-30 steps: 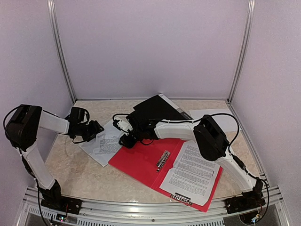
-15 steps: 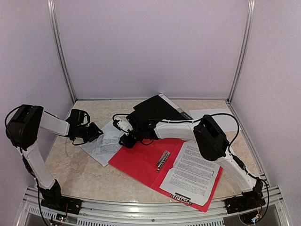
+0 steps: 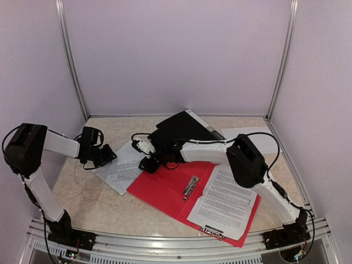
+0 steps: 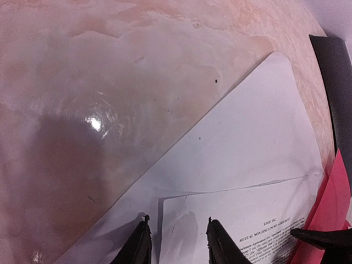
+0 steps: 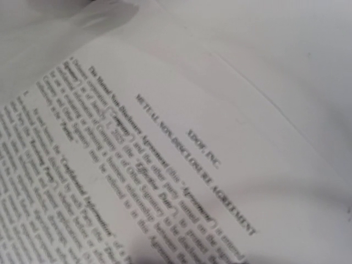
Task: Put the files into the folder
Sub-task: Pick up the file from the center of the board.
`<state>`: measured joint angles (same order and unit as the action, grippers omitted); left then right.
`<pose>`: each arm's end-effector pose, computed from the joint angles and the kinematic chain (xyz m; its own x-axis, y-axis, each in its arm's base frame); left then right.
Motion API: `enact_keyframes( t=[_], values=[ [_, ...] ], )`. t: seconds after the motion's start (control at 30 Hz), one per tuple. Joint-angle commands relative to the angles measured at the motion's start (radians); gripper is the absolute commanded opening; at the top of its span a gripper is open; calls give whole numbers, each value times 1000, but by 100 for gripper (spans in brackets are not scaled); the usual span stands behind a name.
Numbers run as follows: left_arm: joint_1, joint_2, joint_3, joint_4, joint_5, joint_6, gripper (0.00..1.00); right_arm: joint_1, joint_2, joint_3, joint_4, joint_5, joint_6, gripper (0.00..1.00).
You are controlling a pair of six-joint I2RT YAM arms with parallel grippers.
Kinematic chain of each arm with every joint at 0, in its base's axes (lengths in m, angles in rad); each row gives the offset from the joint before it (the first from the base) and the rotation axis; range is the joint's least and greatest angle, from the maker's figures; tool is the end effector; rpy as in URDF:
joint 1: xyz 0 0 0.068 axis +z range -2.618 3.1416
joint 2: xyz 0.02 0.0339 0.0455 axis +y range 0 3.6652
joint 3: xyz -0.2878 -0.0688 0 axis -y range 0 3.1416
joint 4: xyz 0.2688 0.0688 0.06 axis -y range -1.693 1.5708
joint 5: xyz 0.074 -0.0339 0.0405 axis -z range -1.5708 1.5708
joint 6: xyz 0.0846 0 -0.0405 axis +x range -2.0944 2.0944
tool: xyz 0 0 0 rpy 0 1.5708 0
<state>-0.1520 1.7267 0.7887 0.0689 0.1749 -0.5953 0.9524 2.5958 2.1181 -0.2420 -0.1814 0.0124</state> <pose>0.3670 -0.0711 0.0964 -0.7710 -0.4405 -0.4599 -0.2080 0.8567 -0.4720 0.3647 0.5389 0.0890 -0.3930 -0.5314 -0.7505 -0.8753 0.4663 0.1282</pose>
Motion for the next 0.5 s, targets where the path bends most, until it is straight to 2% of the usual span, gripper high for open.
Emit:
enact_keyframes(
  t=[0.0,0.27,0.47],
  values=[
    [1,48,27,-27,9,16,32,-3,33,-7,-55,-17,2,41],
    [1,70,14,24,117,14,27,-3,35,-4,-55,-22,-1,41],
    [2,35,-9,42,121,38,21,-3,36,-1,-59,-22,-1,41]
  ],
)
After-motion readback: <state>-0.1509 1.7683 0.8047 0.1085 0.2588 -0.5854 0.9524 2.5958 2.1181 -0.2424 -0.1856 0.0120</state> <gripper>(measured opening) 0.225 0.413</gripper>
